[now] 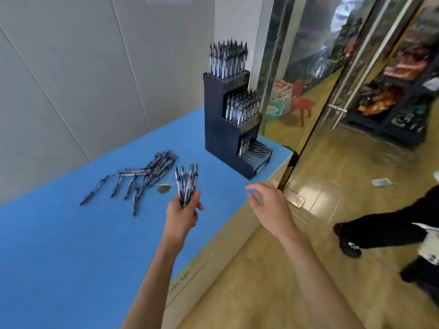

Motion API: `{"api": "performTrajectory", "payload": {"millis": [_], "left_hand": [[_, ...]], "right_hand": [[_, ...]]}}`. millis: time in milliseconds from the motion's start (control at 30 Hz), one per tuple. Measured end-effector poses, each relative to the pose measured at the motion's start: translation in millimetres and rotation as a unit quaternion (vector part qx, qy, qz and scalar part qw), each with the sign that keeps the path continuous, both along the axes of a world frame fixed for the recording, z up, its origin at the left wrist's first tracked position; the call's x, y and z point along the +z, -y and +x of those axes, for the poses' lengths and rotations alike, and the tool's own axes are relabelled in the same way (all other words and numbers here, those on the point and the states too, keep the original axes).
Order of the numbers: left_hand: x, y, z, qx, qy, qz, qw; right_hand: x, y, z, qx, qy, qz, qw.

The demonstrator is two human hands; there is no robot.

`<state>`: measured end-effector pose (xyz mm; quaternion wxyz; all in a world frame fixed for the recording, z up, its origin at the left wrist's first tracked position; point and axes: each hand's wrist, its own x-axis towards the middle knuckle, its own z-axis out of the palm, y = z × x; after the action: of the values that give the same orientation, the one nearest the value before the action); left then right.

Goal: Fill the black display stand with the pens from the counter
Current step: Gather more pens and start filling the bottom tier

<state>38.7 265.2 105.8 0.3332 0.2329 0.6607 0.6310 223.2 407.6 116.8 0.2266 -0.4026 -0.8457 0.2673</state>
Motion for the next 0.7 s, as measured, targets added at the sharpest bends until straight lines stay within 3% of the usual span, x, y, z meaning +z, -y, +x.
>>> {"api": "performTrajectory", "payload": {"millis": [367, 700], "left_hand": [[28.2, -132.2, 115.3, -0.022, 0.005, 0.043, 0.999], [33.5, -224.9, 127.6, 0.006, 0.012, 0.062, 0.998]], "right_hand": [[16.7, -122.8, 140.1, -0.017, -0.018, 0.013, 1.0], [15.6, -228.7, 154.6, 0.013, -0.026, -0.014, 0.999]]}}
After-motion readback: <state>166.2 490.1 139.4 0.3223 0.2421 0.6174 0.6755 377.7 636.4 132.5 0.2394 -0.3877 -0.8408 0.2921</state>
